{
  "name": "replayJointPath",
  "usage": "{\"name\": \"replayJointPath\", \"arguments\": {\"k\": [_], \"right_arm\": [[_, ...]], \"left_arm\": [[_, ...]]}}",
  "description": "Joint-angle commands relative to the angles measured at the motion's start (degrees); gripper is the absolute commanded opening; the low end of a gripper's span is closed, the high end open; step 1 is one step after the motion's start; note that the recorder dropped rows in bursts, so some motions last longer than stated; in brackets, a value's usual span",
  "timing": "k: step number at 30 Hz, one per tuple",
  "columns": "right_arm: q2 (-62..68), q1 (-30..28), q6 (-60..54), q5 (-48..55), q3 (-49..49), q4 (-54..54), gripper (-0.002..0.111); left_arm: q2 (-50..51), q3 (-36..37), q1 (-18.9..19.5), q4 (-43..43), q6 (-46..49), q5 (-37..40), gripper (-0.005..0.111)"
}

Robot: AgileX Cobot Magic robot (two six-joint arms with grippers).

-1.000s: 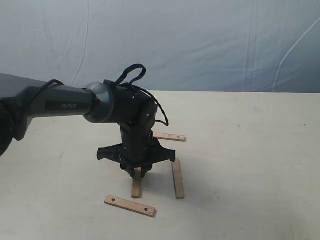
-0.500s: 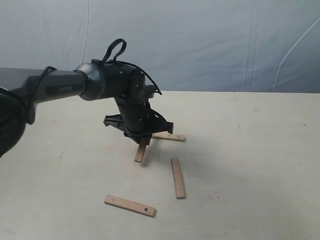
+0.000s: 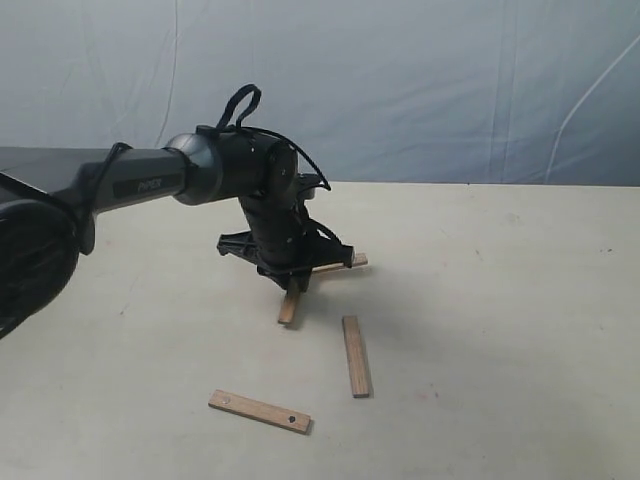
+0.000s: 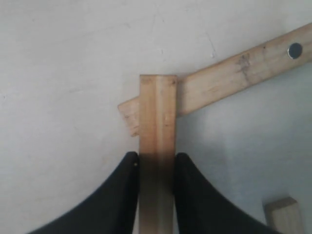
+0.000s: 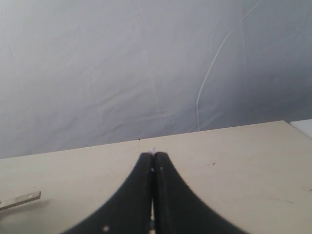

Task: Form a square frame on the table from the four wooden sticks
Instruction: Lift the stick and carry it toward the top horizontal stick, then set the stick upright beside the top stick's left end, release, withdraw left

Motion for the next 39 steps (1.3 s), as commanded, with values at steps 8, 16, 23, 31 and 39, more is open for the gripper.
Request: {"name": "replayJointPath", "arguments": {"k": [8, 16, 23, 31, 39], "right_arm": [[-0.41, 0.03, -0.16, -0.29, -0.1, -0.05, -0.001], [-0.41, 0.03, -0.16, -0.29, -0.1, -0.05, -0.001], [-0.41, 0.03, -0.16, -0.29, -0.1, -0.05, -0.001], [-0.41, 0.03, -0.16, -5.33, -0.1, -0.05, -0.001], [-0.41, 0.03, 7.51, -12.45, -0.1, 11.87, -0.001]], "left_arm": [[-0.04, -2.28, 0.16, 4.85, -0.36, 7.07, 0.068], [-10.29, 2.86, 3.63, 4.46, 3.34, 12.46, 0.0], [-29.67, 25.02, 4.66, 3.14, 3.78, -7.62, 0.0], [-54.68, 53.37, 4.66, 0.35, 2.68, -30.38, 0.0], [-82.58, 77.44, 4.66, 0.09, 0.29, -44.84, 0.0]]}}
